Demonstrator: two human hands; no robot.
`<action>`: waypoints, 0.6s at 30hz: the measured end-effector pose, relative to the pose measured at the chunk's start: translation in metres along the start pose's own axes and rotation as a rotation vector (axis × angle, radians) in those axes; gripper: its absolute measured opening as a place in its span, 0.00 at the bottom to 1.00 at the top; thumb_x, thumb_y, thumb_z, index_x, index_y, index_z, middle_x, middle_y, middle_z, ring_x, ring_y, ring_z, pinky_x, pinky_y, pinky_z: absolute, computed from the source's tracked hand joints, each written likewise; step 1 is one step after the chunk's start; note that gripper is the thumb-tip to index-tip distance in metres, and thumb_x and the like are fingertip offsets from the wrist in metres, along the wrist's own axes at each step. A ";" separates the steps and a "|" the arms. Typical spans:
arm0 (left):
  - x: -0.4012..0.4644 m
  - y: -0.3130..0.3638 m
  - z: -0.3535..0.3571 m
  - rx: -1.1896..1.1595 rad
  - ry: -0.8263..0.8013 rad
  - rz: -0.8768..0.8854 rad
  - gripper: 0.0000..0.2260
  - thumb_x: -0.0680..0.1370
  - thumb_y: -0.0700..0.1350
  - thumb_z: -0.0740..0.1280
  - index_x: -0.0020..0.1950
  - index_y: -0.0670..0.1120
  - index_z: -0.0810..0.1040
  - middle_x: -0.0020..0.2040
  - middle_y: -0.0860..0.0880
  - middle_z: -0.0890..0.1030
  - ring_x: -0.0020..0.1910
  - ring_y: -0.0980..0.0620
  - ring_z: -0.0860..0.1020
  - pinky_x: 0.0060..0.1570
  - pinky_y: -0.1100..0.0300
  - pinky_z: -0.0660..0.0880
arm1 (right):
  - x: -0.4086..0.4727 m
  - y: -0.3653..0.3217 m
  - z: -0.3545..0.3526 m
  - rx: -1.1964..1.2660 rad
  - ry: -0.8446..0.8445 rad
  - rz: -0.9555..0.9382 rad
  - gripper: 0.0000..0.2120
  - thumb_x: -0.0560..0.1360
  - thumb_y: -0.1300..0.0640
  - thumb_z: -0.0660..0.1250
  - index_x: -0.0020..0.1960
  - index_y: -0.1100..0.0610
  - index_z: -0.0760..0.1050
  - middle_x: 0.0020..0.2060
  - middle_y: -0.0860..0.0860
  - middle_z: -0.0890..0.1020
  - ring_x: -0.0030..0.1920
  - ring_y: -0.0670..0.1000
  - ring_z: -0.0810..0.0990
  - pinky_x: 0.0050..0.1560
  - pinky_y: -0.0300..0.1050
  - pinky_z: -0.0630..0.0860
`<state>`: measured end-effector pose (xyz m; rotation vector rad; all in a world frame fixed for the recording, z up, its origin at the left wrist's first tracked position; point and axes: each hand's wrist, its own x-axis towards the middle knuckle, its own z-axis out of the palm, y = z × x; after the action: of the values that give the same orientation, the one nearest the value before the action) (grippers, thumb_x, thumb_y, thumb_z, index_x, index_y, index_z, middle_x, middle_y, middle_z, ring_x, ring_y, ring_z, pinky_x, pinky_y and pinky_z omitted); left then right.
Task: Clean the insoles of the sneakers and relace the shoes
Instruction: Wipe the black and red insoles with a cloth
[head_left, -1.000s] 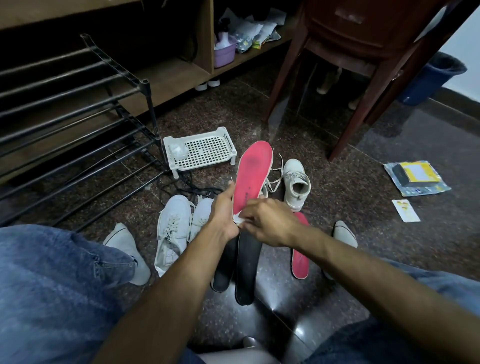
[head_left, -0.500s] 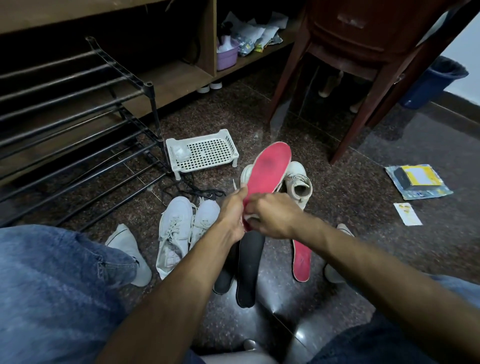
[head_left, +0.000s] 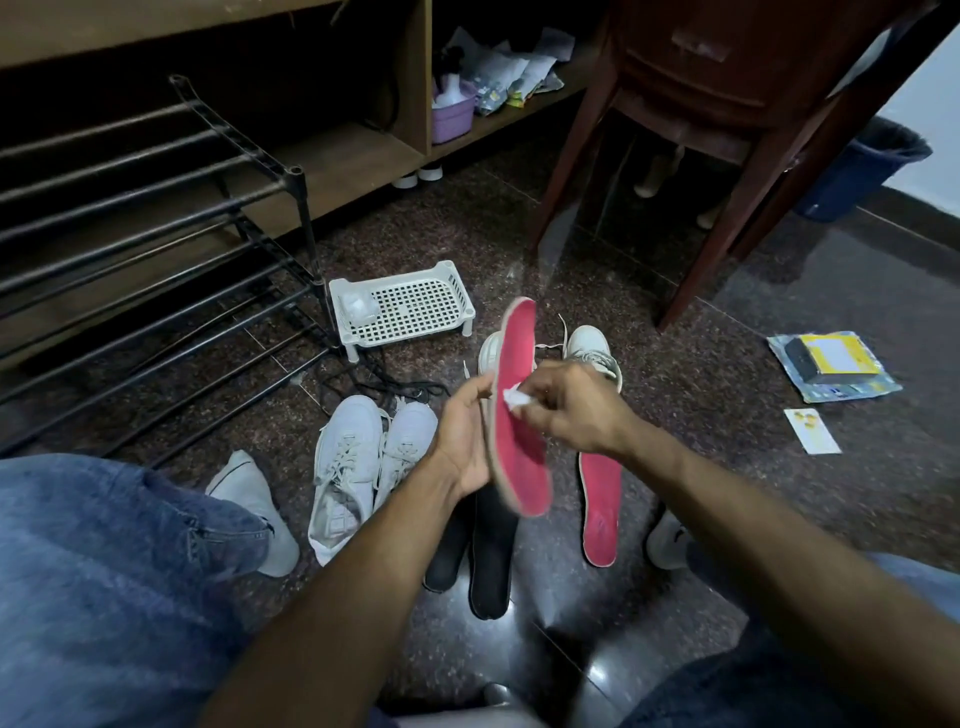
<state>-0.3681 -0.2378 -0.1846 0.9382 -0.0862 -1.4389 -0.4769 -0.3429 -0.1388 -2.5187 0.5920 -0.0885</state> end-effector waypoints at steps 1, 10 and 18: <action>0.002 -0.001 0.002 0.009 0.009 -0.005 0.26 0.76 0.61 0.60 0.58 0.40 0.80 0.42 0.43 0.80 0.40 0.46 0.78 0.47 0.52 0.76 | -0.004 -0.004 0.005 -0.036 -0.034 -0.041 0.08 0.73 0.48 0.67 0.44 0.52 0.81 0.38 0.42 0.77 0.39 0.49 0.79 0.39 0.49 0.76; -0.007 -0.023 -0.002 0.076 -0.061 -0.105 0.31 0.78 0.67 0.51 0.57 0.42 0.78 0.38 0.43 0.82 0.28 0.47 0.80 0.27 0.59 0.75 | 0.025 0.001 0.001 -0.410 0.148 0.092 0.11 0.77 0.47 0.62 0.55 0.51 0.77 0.54 0.50 0.78 0.53 0.58 0.79 0.43 0.48 0.70; 0.002 -0.022 -0.006 0.088 -0.015 -0.085 0.29 0.78 0.66 0.51 0.57 0.45 0.78 0.40 0.43 0.83 0.32 0.46 0.81 0.29 0.58 0.77 | 0.016 0.010 0.011 -0.188 0.012 0.094 0.18 0.72 0.39 0.58 0.44 0.51 0.78 0.39 0.49 0.83 0.41 0.55 0.81 0.40 0.49 0.77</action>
<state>-0.3813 -0.2334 -0.2027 1.0137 -0.1228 -1.5312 -0.4646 -0.3516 -0.1547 -2.6672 0.7544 -0.0140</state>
